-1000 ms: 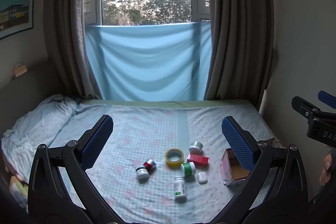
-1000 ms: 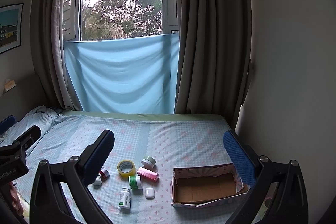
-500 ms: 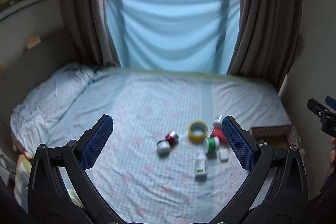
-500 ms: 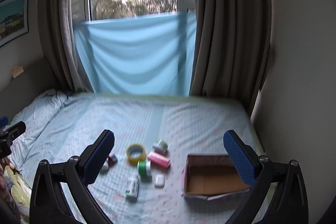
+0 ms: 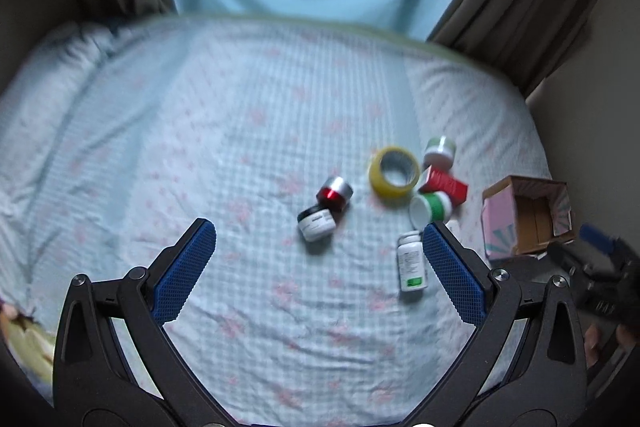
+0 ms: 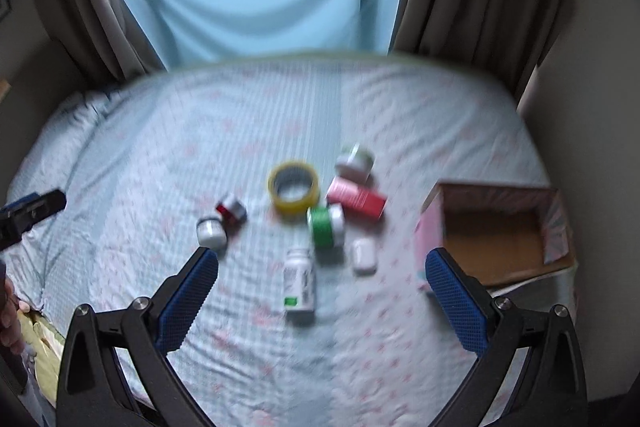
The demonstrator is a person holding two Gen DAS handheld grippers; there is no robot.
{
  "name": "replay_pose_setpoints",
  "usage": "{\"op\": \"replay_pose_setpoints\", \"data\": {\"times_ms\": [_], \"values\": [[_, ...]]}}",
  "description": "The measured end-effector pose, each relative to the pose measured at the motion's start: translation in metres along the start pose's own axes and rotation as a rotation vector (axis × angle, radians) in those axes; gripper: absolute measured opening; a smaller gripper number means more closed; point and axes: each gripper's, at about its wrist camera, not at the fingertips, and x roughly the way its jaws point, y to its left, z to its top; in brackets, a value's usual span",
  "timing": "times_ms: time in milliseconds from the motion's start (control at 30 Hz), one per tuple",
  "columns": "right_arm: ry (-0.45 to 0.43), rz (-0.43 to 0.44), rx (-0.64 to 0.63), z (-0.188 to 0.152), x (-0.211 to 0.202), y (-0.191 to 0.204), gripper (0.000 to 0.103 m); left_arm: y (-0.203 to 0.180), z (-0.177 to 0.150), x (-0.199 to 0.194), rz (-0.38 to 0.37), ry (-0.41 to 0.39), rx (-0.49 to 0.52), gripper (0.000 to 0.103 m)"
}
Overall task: Organize rigid objects
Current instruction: 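Grasp the black-lidded L'Oreal jar with the left tool while the right tool grasps the white pill bottle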
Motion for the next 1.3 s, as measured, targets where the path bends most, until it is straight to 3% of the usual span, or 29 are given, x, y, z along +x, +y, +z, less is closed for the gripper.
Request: {"op": "replay_pose_setpoints", "data": {"times_ms": [200, 500, 600, 700, 1033, 1133, 1200, 1300], "values": [[0.187, -0.006, 0.093, 0.000, 0.086, 0.015, 0.103, 0.022, 0.013, 0.111, -0.037, 0.154, -0.045, 0.102], [0.398, -0.064, 0.033, -0.020, 0.191, 0.023, 0.103, 0.022, -0.005, 0.244, -0.041, 0.342, -0.147, 0.097], [0.459, -0.076, -0.005, -0.030, 0.220, 0.026, 0.095, 0.022, -0.017, 0.275, -0.036, 0.390, -0.185, 0.095], [0.516, -0.072, -0.034, -0.039, 0.243, 0.029, 0.091, 0.022, -0.029, 0.297, -0.020, 0.421, -0.206, 0.085], [0.645, -0.081, -0.114, -0.062, 0.283, 0.034, 0.077, 0.029, -0.041, 0.319, -0.006, 0.434, -0.298, 0.074], [0.664, -0.070, -0.117, -0.067, 0.288, 0.031, 0.065, 0.028, -0.037, 0.321, -0.062, 0.446, -0.327, 0.056], [0.679, -0.054, -0.112, -0.069, 0.290, 0.029, 0.049, 0.026, -0.030, 0.324, -0.056, 0.460, -0.324, 0.056], [0.681, -0.056, -0.111, -0.067, 0.290, 0.024, 0.046, 0.023, -0.026, 0.326, -0.060, 0.464, -0.336, 0.056]]}}
